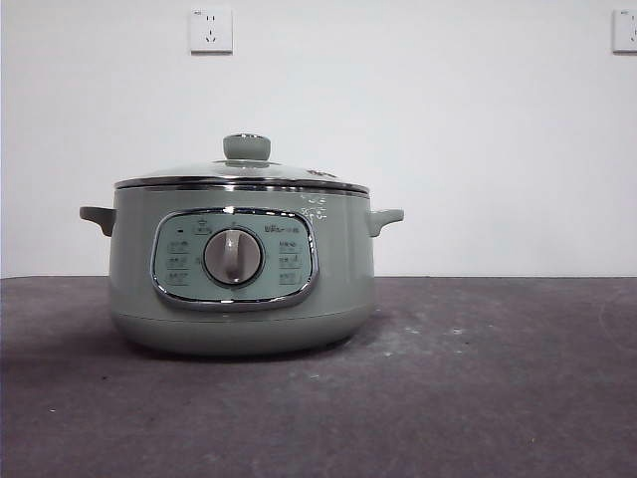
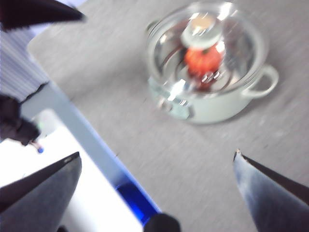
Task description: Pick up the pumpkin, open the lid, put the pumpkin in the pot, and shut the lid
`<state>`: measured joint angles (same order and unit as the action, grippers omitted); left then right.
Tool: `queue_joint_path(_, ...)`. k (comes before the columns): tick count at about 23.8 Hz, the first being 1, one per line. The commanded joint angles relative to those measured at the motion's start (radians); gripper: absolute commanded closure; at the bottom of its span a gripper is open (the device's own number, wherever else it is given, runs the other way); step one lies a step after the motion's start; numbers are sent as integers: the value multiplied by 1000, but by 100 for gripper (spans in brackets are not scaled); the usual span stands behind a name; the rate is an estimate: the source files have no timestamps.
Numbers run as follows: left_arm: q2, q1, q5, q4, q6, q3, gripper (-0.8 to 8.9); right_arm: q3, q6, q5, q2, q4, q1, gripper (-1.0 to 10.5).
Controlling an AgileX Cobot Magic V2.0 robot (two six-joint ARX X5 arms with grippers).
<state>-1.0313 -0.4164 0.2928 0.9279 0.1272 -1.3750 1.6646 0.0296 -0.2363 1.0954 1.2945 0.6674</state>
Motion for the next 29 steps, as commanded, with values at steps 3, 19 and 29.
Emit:
queue_joint_path(3,62,-3,5,120,-4,-3,828,1,-13,-1,11,56,2,876)
queue_joint_path(19,72,-3,0,173,-3,-3,817,1,-13,3,5,69,1,947)
queue_joint_path(29,72,-3,-1,170,-3,-3,817,1,-13,3,1,69,1,947)
